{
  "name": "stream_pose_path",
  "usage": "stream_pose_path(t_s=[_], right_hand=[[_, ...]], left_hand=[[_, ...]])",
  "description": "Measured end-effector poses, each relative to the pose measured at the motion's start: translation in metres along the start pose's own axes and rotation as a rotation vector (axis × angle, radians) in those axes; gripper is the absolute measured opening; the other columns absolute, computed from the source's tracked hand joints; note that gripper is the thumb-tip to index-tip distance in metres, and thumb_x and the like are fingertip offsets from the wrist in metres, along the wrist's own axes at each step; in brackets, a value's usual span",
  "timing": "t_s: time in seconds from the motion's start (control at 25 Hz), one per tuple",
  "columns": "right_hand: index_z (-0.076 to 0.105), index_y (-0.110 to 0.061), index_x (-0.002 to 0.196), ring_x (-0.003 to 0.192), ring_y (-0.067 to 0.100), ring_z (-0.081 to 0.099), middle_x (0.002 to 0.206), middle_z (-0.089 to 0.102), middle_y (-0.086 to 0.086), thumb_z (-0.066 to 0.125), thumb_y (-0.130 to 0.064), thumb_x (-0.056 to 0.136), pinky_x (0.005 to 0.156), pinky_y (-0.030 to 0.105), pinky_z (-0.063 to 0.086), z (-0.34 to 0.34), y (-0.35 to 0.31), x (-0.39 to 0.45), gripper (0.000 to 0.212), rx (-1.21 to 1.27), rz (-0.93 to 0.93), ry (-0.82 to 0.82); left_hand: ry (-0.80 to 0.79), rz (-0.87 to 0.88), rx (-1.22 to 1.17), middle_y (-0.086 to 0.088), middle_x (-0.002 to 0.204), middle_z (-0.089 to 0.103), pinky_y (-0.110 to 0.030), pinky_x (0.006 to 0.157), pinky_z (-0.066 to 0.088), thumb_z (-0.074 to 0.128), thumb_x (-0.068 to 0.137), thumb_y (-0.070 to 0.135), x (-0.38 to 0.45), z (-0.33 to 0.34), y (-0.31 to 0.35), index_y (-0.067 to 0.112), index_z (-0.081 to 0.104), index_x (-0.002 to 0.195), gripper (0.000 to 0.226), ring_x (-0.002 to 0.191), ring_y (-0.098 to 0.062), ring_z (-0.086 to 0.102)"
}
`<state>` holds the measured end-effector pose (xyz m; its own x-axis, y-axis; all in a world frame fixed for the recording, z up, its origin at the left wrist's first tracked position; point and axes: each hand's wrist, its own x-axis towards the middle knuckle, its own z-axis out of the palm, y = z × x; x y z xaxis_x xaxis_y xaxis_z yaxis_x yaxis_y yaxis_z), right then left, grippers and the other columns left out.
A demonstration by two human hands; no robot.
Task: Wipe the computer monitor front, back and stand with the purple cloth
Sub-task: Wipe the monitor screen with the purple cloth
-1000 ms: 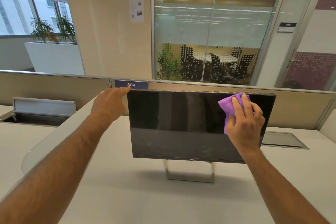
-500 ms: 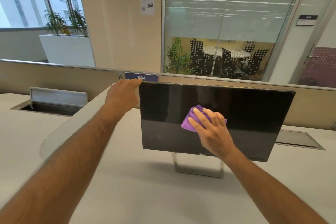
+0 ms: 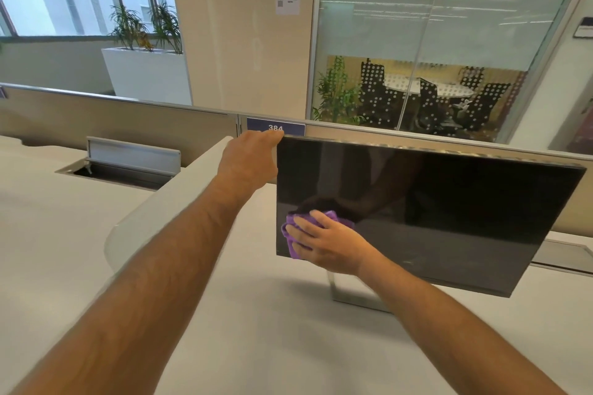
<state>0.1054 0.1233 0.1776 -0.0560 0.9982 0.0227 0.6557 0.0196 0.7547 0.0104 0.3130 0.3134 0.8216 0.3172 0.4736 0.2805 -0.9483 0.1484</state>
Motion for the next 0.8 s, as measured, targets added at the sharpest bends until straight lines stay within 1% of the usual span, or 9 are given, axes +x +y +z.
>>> stream_pose_path(t_s=[0.08,0.2,0.24,0.4,0.44,0.56,0.6,0.72,0.8], right_hand=[[0.049,-0.017,0.137,0.135,0.037,0.04,0.15,0.043,0.012,0.083,-0.022,0.075,0.105,0.053,0.041,-0.008,0.006,0.008,0.071,0.002,0.046,0.024],[0.05,-0.015,0.136,0.134,0.038,0.041,0.15,0.043,0.013,0.081,-0.023,0.077,0.105,0.055,0.041,-0.016,0.013,0.02,0.067,0.133,0.313,0.125],[0.05,-0.015,0.136,0.135,0.038,0.041,0.15,0.043,0.013,0.08,-0.023,0.078,0.105,0.055,0.041,-0.014,0.01,0.023,0.066,0.127,0.313,0.13],[0.047,-0.015,0.137,0.136,0.039,0.037,0.151,0.04,0.013,0.08,-0.021,0.079,0.105,0.056,0.038,-0.004,-0.013,0.022,0.068,-0.005,-0.016,-0.032],[0.047,-0.015,0.137,0.135,0.038,0.038,0.151,0.04,0.013,0.081,-0.021,0.078,0.104,0.056,0.039,-0.007,-0.01,0.024,0.068,-0.009,0.013,-0.019],[0.049,-0.014,0.135,0.134,0.038,0.041,0.15,0.042,0.013,0.082,-0.022,0.076,0.103,0.055,0.042,-0.019,0.0,0.035,0.068,0.124,0.294,0.061],[0.049,-0.014,0.136,0.134,0.039,0.041,0.15,0.041,0.013,0.081,-0.023,0.077,0.103,0.056,0.041,-0.019,-0.001,0.038,0.067,0.128,0.317,0.068],[0.047,-0.016,0.138,0.136,0.039,0.036,0.152,0.039,0.013,0.079,-0.022,0.08,0.104,0.056,0.039,-0.005,-0.019,0.038,0.066,0.04,0.062,-0.028],[0.048,-0.017,0.138,0.135,0.037,0.038,0.151,0.04,0.011,0.08,-0.023,0.08,0.104,0.055,0.04,-0.006,-0.021,0.034,0.067,-0.002,0.013,-0.066]], left_hand=[[0.004,0.006,-0.001,-0.005,0.141,0.055,-0.044,0.102,0.048,0.064,0.088,0.011,0.0,0.001,0.0,0.022,0.041,0.147,0.065,0.123,-0.032,0.057],[-0.006,0.0,-0.004,-0.006,0.142,0.054,-0.044,0.102,0.048,0.064,0.088,0.01,0.002,0.001,0.001,0.022,0.042,0.147,0.064,0.124,-0.033,0.055],[-0.008,-0.005,-0.006,-0.006,0.142,0.054,-0.044,0.102,0.048,0.064,0.088,0.011,0.002,0.001,0.001,0.023,0.042,0.147,0.064,0.124,-0.033,0.055],[-0.002,0.004,0.0,-0.005,0.141,0.055,-0.045,0.103,0.047,0.066,0.089,0.013,0.0,0.003,-0.001,0.023,0.041,0.147,0.064,0.123,-0.032,0.056],[0.002,0.006,-0.006,-0.004,0.141,0.055,-0.045,0.103,0.047,0.065,0.089,0.013,0.001,0.003,-0.001,0.023,0.041,0.147,0.064,0.123,-0.032,0.057],[0.006,0.007,-0.013,-0.004,0.142,0.054,-0.045,0.102,0.048,0.064,0.089,0.013,0.003,0.005,-0.001,0.023,0.041,0.147,0.063,0.123,-0.032,0.057],[0.003,0.007,-0.009,-0.004,0.142,0.054,-0.045,0.102,0.048,0.064,0.089,0.013,0.003,0.005,-0.001,0.023,0.041,0.147,0.063,0.124,-0.032,0.056],[-0.009,0.005,0.0,-0.004,0.144,0.053,-0.046,0.104,0.046,0.065,0.09,0.017,0.003,0.006,-0.003,0.024,0.04,0.148,0.064,0.126,-0.032,0.055],[-0.009,0.004,0.012,-0.004,0.143,0.053,-0.046,0.104,0.046,0.065,0.09,0.019,0.003,0.007,-0.004,0.024,0.04,0.148,0.064,0.126,-0.032,0.055]])
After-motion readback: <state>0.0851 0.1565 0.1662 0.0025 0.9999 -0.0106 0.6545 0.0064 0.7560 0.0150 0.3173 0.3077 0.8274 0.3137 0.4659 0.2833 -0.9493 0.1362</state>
